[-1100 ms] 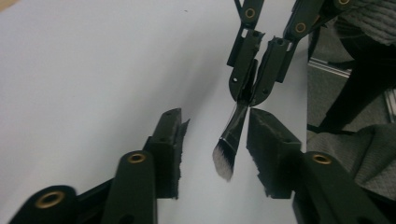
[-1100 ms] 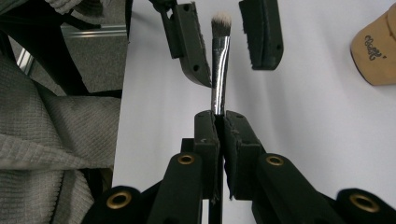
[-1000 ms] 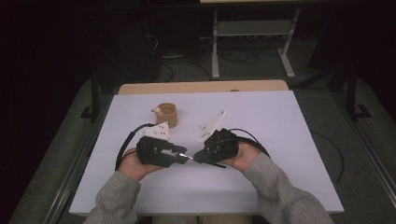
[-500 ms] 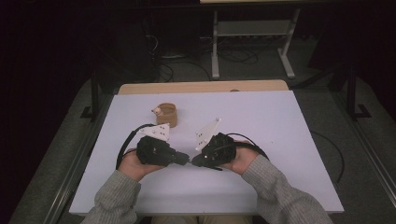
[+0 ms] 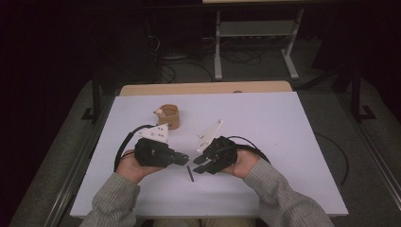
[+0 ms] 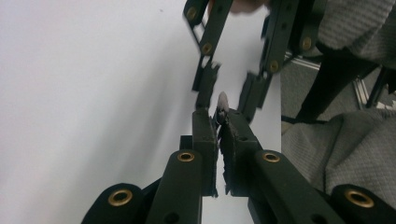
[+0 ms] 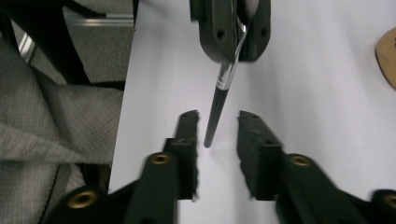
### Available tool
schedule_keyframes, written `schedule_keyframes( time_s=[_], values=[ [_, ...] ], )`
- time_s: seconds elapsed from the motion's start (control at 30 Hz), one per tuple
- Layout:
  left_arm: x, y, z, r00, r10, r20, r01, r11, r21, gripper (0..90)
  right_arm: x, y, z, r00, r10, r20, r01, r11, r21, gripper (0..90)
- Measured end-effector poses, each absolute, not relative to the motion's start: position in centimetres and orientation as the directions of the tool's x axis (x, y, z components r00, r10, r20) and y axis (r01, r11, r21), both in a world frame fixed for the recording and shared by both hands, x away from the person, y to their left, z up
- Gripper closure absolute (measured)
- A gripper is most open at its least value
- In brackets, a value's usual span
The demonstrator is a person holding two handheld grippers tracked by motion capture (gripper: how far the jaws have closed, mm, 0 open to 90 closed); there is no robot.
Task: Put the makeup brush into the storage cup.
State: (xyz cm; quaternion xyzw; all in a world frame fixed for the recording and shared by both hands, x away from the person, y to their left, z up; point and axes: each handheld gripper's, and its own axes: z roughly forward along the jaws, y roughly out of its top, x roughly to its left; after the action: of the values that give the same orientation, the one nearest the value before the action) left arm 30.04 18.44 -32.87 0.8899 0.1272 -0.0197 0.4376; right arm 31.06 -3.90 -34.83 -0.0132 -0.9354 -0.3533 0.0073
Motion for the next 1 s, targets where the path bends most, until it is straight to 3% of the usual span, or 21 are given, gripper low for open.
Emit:
schedule_keyframes(
  time_s=[0.1, 0.33, 0.7, 0.77, 1.0],
  values=[
    [30.0, 18.5, -32.6, 0.966, 0.213, -0.147, 0.246, -0.577, 0.779, 84.8, 31.2, -3.8, -35.3, -0.999, 0.035, 0.027, 0.044, 0.751, 0.658, 61.5],
    [30.1, 18.6, -32.0, 0.968, 0.210, -0.138, 0.236, -0.563, 0.792, 84.8, 31.4, -3.2, -36.4, -0.997, 0.067, 0.045, 0.080, 0.750, 0.657, 63.5],
    [30.0, 18.6, -31.4, 0.970, 0.200, -0.136, 0.226, -0.550, 0.804, 84.8, 31.5, -3.0, -36.9, -0.996, 0.072, 0.055, 0.091, 0.732, 0.675, 74.0],
    [30.0, 18.6, -31.4, 0.969, 0.205, -0.135, 0.228, -0.550, 0.804, 84.8, 31.5, -3.1, -36.9, -0.997, 0.058, 0.057, 0.081, 0.726, 0.683, 80.9],
    [30.1, 18.6, -31.4, 0.962, 0.223, -0.157, 0.254, -0.524, 0.813, 80.0, 31.3, -3.0, -37.0, -0.998, 0.050, 0.049, 0.070, 0.699, 0.712, 83.0]
  ],
)
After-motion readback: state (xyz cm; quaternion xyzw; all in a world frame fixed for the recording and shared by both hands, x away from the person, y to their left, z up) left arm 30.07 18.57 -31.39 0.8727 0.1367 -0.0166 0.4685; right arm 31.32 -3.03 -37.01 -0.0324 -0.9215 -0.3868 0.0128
